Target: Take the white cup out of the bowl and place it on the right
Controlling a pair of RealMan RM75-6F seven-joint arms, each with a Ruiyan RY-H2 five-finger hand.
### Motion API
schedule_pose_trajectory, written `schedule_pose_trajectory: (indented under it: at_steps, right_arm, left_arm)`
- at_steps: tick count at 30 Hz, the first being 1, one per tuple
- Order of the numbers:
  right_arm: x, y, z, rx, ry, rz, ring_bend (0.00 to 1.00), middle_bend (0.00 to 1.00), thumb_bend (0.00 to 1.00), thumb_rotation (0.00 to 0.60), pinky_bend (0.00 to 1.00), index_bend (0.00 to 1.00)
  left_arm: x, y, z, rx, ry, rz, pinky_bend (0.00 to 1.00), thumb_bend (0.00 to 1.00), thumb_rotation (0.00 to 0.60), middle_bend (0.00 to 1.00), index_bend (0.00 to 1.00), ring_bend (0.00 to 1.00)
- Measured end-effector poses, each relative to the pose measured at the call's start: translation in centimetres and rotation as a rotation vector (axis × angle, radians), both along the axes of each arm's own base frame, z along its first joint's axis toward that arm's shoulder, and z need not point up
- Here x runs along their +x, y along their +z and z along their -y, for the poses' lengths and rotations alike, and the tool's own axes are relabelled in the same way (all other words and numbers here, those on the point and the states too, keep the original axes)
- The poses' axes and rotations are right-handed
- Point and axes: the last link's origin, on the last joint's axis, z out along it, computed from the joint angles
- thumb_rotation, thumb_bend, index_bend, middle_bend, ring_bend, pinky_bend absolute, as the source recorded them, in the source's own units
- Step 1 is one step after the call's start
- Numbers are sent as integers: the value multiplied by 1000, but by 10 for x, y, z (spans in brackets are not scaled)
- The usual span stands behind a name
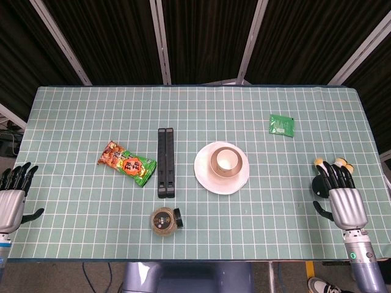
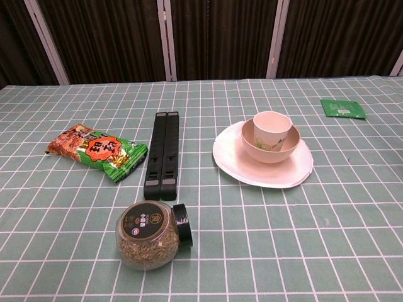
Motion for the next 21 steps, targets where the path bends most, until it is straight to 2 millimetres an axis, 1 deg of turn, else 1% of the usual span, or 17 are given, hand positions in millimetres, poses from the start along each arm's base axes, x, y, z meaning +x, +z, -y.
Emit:
schedule_pose_trajectory:
  at_steps: [10, 18, 20, 21]
  right_arm:
    - [0, -1, 0, 8, -2, 1, 0, 0, 186, 600, 0, 0]
    - [6, -3, 2, 2, 20, 9, 0, 0, 178, 600, 0, 6]
    - [10, -4, 4, -10, 40, 22, 0, 0, 176, 600, 0, 66]
    - [13, -5, 5, -15, 53, 31, 0, 0, 176, 600, 0, 138]
  left_arm:
    - [0, 1, 0, 5, 1, 2, 0, 0, 600, 0, 0, 0]
    - [-2, 3, -1, 9, 10, 7, 0, 0, 600, 0, 0, 0]
    - [-1, 4, -1, 11, 10, 8, 0, 0, 600, 0, 0, 0]
    - [-1, 4, -1, 12, 10, 9, 0, 0, 600, 0, 0, 0]
